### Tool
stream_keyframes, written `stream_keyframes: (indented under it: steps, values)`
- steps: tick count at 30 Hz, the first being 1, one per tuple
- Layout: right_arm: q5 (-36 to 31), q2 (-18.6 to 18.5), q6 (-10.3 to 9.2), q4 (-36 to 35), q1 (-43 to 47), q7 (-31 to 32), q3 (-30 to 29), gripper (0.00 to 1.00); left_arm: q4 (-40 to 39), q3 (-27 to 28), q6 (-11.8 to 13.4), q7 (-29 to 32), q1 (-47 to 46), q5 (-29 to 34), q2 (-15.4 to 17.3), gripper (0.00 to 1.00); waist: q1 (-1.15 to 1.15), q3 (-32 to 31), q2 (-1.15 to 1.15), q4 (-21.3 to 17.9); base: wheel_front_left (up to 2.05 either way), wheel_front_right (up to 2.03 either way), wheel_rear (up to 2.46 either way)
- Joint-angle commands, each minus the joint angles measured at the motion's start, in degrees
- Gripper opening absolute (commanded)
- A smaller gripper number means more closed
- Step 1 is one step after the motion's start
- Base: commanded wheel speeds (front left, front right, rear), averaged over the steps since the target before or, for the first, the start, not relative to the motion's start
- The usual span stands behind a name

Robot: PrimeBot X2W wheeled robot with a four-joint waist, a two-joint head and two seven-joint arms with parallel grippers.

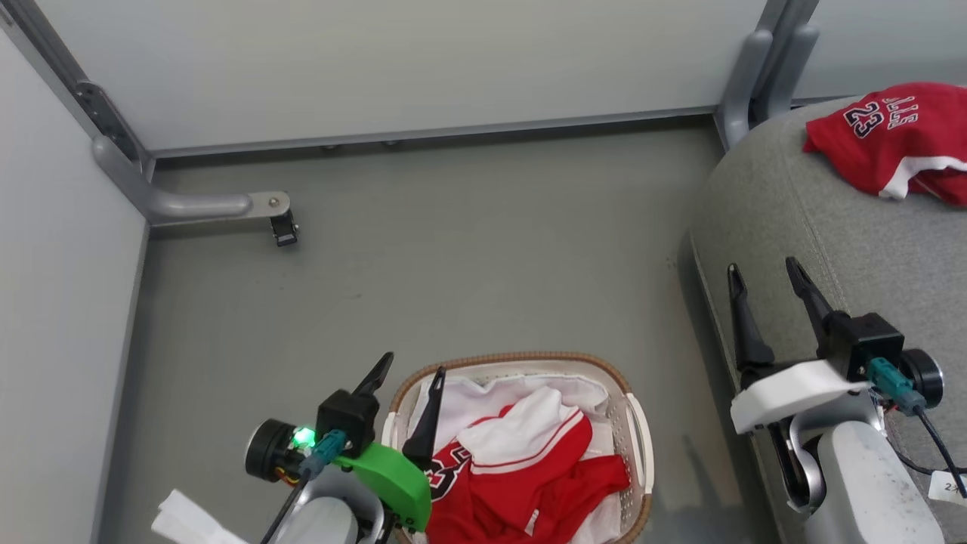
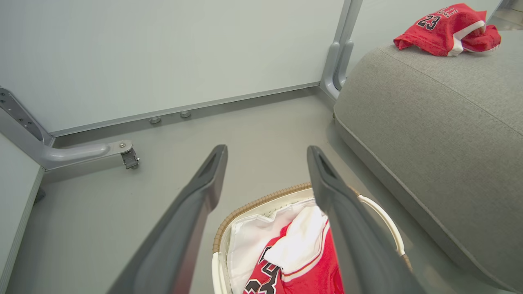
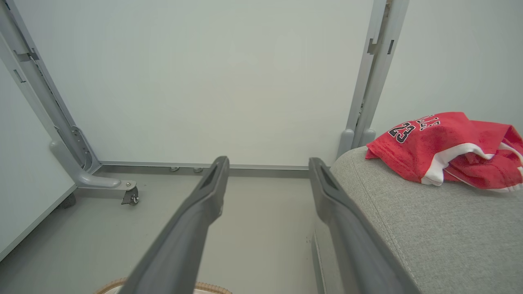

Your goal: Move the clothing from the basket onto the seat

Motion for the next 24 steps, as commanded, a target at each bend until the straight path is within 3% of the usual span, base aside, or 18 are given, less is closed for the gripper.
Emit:
stream_keyframes:
  steps: [1, 9, 24]
  values:
    - [-0.4, -0.21, -0.08, -0.76, -1.68, -0.13, -0.3, 1.0, 2.0, -2.21, -0.23, 0.01, -3.47, 0.47, 0.15, 1.0, 0.0, 7.77, 0.67, -1.87, 0.0, 0.0, 0.0]
    - [-0.26, -0.2, -0.08, -3.66, -7.5, -0.13, -0.6, 1.0, 14.34, -14.01, -0.24, 0.01, -16.16, -1.46, 0.2, 1.0, 0.0, 19.94, 0.67, -5.8, 0.0, 0.0, 0.0]
    - [4.57, -0.14, -0.08, -8.0, -15.38, -0.13, 1.62, 1.0, 32.47, -27.84, -0.25, 2.74, -31.42, -1.99, 0.29, 1.0, 0.0, 38.13, 0.67, -13.83, 0.0, 0.0, 0.0]
